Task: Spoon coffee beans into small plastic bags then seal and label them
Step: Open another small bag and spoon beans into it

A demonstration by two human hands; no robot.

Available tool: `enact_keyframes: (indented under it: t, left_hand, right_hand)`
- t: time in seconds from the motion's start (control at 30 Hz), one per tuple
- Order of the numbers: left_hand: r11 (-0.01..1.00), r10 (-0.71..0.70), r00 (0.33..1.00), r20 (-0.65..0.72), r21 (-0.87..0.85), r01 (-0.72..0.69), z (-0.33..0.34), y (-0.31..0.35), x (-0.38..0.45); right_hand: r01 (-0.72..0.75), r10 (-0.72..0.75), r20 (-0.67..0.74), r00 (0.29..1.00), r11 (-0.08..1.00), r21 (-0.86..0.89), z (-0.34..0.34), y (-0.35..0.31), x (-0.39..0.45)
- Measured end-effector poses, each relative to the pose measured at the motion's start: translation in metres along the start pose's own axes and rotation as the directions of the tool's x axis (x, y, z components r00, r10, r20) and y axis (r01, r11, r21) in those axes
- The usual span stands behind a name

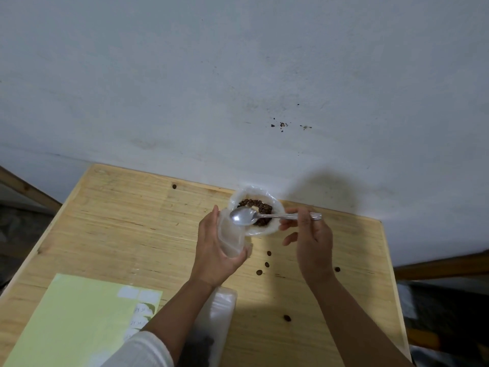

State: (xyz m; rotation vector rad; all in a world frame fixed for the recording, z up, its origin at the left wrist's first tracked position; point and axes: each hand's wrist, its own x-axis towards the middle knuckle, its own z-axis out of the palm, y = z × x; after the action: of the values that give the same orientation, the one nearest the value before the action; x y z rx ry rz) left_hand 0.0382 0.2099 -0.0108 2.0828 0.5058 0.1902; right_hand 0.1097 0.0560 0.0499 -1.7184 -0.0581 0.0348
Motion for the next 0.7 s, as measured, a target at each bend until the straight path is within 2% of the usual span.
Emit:
enact_keyframes:
  t: [0.1,0.2,0.33,0.43,0.53,0.63,0.7]
  left_hand:
    - [1.0,-0.005,1.0,-0.027,-0.024,0.005,0.001,-0.002,0.001]
    - [0.999,-0.007,0.999,-0.042,-0.042,0.005,0.001,-0.002,0.002]
    - [0.999,-0.003,0.999,-0.043,-0.035,0.002,0.001,-0.001,0.003]
    - [1.0,-0.006,0.999,-0.042,-0.029,0.005,0.001,-0.001,0.003]
    - [1.0,-0.001,0.999,-0.041,-0.023,0.0,0.001,-0.001,0.002]
    - [1.0,-0.001,0.999,-0.035,-0.022,0.001,0.002,-0.001,0.003]
    - [1.0,0.0,0.999,-0.034,-0.017,0.0,0.002,-0.001,0.003]
  right_hand:
    - [-0.128,0.135,-0.158,0.978,0.99,0.054,-0.003,0.006,0.008]
    - [-0.249,0.232,-0.266,0.936,0.968,-0.032,-0.002,0.016,0.016]
    - [-0.399,0.333,-0.279,0.901,0.889,-0.226,0.007,0.027,0.029]
    - [-0.455,0.388,-0.282,0.877,0.859,-0.235,0.019,0.033,0.037]
    - [-0.517,0.453,-0.312,0.835,0.84,-0.163,0.03,0.036,0.044]
    - [-0.592,0.584,-0.318,0.747,0.802,0.082,0.036,0.038,0.049]
    - [-0.603,0.645,-0.275,0.713,0.764,0.23,0.038,0.039,0.05]
